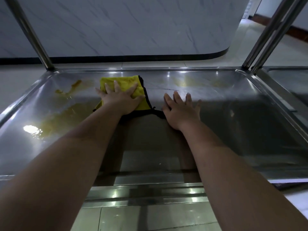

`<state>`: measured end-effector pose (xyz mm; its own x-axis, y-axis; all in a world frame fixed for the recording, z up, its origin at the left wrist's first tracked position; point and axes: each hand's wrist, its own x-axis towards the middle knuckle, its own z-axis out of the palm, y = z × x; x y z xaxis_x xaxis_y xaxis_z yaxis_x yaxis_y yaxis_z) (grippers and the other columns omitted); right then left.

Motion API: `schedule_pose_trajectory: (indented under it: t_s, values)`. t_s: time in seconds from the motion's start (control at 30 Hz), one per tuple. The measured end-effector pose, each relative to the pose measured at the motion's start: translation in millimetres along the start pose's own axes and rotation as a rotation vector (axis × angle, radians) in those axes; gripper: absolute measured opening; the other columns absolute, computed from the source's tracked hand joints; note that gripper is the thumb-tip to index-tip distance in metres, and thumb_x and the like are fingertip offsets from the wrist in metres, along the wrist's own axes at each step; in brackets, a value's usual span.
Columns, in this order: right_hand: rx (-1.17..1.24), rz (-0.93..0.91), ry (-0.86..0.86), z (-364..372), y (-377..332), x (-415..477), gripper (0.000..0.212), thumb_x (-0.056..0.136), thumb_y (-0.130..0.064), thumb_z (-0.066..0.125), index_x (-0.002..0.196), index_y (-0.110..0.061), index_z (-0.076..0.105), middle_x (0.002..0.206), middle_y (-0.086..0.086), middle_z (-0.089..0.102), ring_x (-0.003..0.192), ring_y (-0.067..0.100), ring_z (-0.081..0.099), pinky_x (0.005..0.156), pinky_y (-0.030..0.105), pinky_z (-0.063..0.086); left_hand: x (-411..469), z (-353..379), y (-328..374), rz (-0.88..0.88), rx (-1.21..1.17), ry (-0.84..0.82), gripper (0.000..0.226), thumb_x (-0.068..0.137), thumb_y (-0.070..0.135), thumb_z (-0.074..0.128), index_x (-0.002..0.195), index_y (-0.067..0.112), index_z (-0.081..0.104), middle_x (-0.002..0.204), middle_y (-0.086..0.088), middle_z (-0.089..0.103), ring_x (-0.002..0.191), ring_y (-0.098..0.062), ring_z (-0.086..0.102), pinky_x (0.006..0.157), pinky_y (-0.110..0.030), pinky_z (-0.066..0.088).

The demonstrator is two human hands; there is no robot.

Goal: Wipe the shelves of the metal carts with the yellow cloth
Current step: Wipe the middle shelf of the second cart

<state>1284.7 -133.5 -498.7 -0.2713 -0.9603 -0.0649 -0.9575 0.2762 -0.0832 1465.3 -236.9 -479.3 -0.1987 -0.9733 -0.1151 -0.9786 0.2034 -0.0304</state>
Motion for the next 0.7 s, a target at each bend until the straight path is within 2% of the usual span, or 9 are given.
schedule_pose_trajectory:
  t_s: [0.1, 0.23, 0.33, 0.47, 0.6, 0.7]
  values:
    - [-0.005, 0.014, -0.014, 0, -3, -2, 0.056, 0.101, -0.054, 0.009, 0.154, -0.041, -0.002, 0.164, -0.004, -0.010, 0.149, 0.037, -0.014, 0.111, 0.067, -0.012, -3, -3, 17, 0.055, -0.046, -0.008, 0.067, 0.086, 0.081, 0.016, 0.146, 0.060, -0.006, 0.163, -0.009, -0.012, 0.146, -0.046, -0.009, 0.113, -0.067, 0.001]
    - [-0.016, 0.034, -0.018, -2, 1, -1, 0.056, 0.102, -0.042, 0.016, 0.156, -0.032, 0.003, 0.164, -0.006, -0.011, 0.149, 0.033, -0.015, 0.114, 0.066, -0.008, -17, 0, 75, 0.227, 0.017, 0.007, 0.058, 0.094, 0.070, 0.014, 0.146, 0.058, -0.007, 0.164, -0.006, -0.012, 0.147, -0.045, -0.011, 0.113, -0.067, 0.005]
    - [0.015, 0.040, -0.010, -3, 6, -1, 0.055, 0.103, -0.041, 0.015, 0.156, -0.032, 0.006, 0.164, -0.009, -0.009, 0.150, 0.030, -0.014, 0.115, 0.065, -0.006, -19, 1, 80, 0.238, -0.010, -0.001, 0.059, 0.091, 0.074, 0.011, 0.146, 0.060, -0.007, 0.164, -0.003, -0.011, 0.147, -0.042, -0.011, 0.113, -0.066, 0.005]
    - [0.036, 0.025, -0.003, -3, 6, -2, 0.056, 0.100, -0.056, 0.013, 0.154, -0.043, 0.004, 0.164, -0.011, -0.005, 0.150, 0.030, -0.011, 0.115, 0.065, -0.007, -17, 4, 33, 0.250, -0.036, 0.024, 0.068, 0.083, 0.084, 0.014, 0.146, 0.061, 0.000, 0.165, -0.001, -0.007, 0.149, -0.038, -0.007, 0.116, -0.060, 0.005]
    - [0.034, 0.024, 0.018, -3, 5, -2, 0.062, 0.096, -0.064, 0.016, 0.153, -0.045, 0.004, 0.164, -0.011, -0.004, 0.150, 0.030, -0.010, 0.114, 0.066, -0.006, -13, 2, -46, 0.126, -0.073, 0.008, 0.071, 0.081, 0.086, 0.016, 0.146, 0.061, 0.002, 0.165, 0.000, -0.005, 0.149, -0.037, -0.004, 0.117, -0.058, 0.008]
    - [0.009, 0.005, 0.017, -2, 0, -4, 0.069, 0.091, -0.073, 0.016, 0.153, -0.046, 0.003, 0.165, -0.008, -0.004, 0.149, 0.034, -0.011, 0.111, 0.070, -0.006, -16, 3, -75, 0.061, -0.043, -0.006, 0.071, 0.081, 0.086, 0.014, 0.146, 0.061, 0.000, 0.165, -0.001, -0.005, 0.149, -0.039, -0.004, 0.116, -0.060, 0.008]
